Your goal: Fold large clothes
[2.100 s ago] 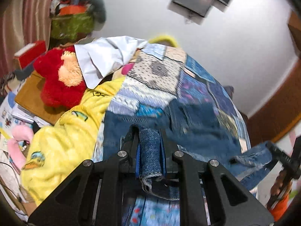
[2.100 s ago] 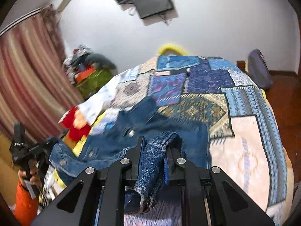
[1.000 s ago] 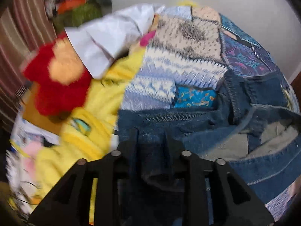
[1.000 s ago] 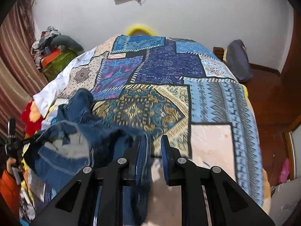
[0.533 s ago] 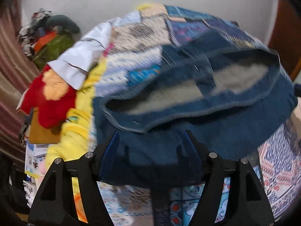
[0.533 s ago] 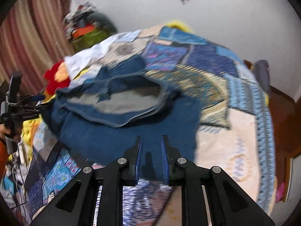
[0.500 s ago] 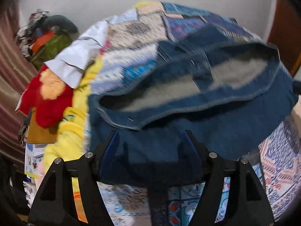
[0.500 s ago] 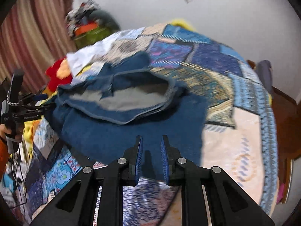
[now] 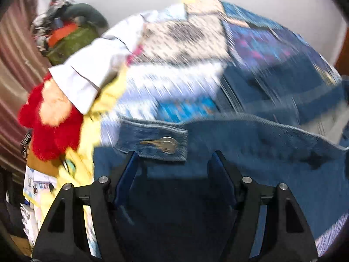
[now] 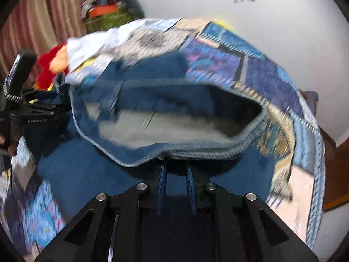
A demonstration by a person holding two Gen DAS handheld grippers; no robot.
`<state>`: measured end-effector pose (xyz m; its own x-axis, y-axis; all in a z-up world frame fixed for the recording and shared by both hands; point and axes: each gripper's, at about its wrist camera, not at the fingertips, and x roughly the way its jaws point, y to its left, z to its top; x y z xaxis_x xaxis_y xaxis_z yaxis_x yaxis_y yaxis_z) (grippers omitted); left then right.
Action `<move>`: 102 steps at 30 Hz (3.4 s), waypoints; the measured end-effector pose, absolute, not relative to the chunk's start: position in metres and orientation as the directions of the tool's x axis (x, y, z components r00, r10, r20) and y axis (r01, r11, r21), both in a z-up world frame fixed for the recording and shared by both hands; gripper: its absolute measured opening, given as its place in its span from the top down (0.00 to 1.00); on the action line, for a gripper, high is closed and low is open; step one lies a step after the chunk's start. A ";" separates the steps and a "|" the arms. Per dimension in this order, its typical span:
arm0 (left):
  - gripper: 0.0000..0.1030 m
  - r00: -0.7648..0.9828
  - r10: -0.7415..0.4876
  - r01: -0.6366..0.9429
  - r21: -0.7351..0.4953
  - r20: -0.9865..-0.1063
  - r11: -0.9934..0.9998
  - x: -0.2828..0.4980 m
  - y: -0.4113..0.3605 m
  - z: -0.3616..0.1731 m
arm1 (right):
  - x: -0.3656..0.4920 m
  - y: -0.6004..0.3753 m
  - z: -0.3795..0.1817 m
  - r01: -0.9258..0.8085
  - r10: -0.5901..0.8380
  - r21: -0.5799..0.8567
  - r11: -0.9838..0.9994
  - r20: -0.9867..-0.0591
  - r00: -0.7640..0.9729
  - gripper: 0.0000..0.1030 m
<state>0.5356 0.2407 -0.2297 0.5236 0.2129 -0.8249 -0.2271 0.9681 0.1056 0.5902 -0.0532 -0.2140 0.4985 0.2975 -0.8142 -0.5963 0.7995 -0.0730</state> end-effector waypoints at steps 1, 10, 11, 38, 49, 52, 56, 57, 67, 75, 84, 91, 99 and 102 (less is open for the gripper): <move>0.32 0.521 0.212 -0.239 0.097 -0.827 0.966 0.543 0.246 -0.230 | 0.600 -0.053 -0.211 -0.587 0.313 -0.050 0.808 -0.809 0.498 0.86; 0.16 0.478 0.270 -0.340 0.107 -0.836 0.934 0.560 0.290 -0.254 | 0.656 -0.054 -0.221 -0.484 0.330 0.064 0.872 -0.809 0.486 0.86; 0.16 0.472 0.270 -0.363 0.095 -0.839 0.927 0.556 0.297 -0.253 | 0.658 -0.058 -0.221 -0.445 0.284 0.032 0.895 -0.810 0.513 0.86; 0.12 0.455 0.179 -0.212 0.089 -0.872 0.973 0.429 0.274 -0.262 | 0.529 -0.002 -0.267 -0.678 0.208 -0.116 0.726 -0.902 0.378 0.86; 0.11 0.478 0.217 -0.257 0.101 -0.851 0.961 0.397 0.286 -0.254 | 0.520 -0.045 -0.245 -0.649 0.159 -0.194 0.736 -0.882 0.443 0.86; 0.11 0.473 0.282 -0.291 0.154 -0.835 0.944 0.384 0.290 -0.245 | 0.514 -0.062 -0.238 -0.608 0.094 -0.285 0.741 -0.852 0.514 0.74; 0.10 0.476 0.293 -0.319 0.148 -0.829 0.936 0.362 0.308 -0.242 | 0.516 -0.100 -0.224 -0.508 0.039 -0.334 0.794 -0.805 0.591 0.09; 0.10 0.468 0.290 -0.330 0.139 -0.835 0.934 0.357 0.313 -0.243 | 0.519 -0.113 -0.223 -0.494 0.040 -0.315 0.811 -0.811 0.584 0.07; 0.10 0.500 0.318 -0.409 0.104 -0.806 0.907 0.328 0.311 -0.216 | 0.519 -0.188 -0.198 -0.359 0.104 -0.113 0.926 -0.840 0.532 0.07; 0.10 0.620 0.181 -0.472 -0.180 -0.763 0.863 0.305 0.306 -0.194 | 0.488 -0.150 -0.158 -0.463 0.242 -0.074 0.883 -0.773 0.586 0.07; 0.10 0.616 -0.106 -0.431 -0.447 -0.780 0.784 0.324 0.279 -0.251 | 0.490 -0.073 -0.183 -0.578 0.413 0.105 0.809 -0.802 0.432 0.06; 0.20 0.646 -0.290 -0.436 -0.654 -0.706 0.619 0.358 0.297 -0.300 | 0.514 -0.048 -0.246 -0.581 0.361 0.108 0.807 -0.869 0.339 0.05; 0.52 0.666 -0.238 -0.491 -0.655 -0.707 0.574 0.404 0.308 -0.306 | 0.507 -0.041 -0.253 -0.652 0.343 0.020 0.758 -0.862 0.373 0.00; 0.63 0.645 -0.125 -0.490 -0.533 -0.754 0.690 0.408 0.293 -0.284 | 0.507 -0.042 -0.249 -0.639 0.344 0.034 0.769 -0.864 0.368 0.01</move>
<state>0.4084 0.2927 -0.2836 0.6448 -0.1249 -0.7541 -0.4898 0.6898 -0.5331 0.5071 -0.0423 -0.2493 0.3678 0.3442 -0.8639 -0.6387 0.7687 0.0344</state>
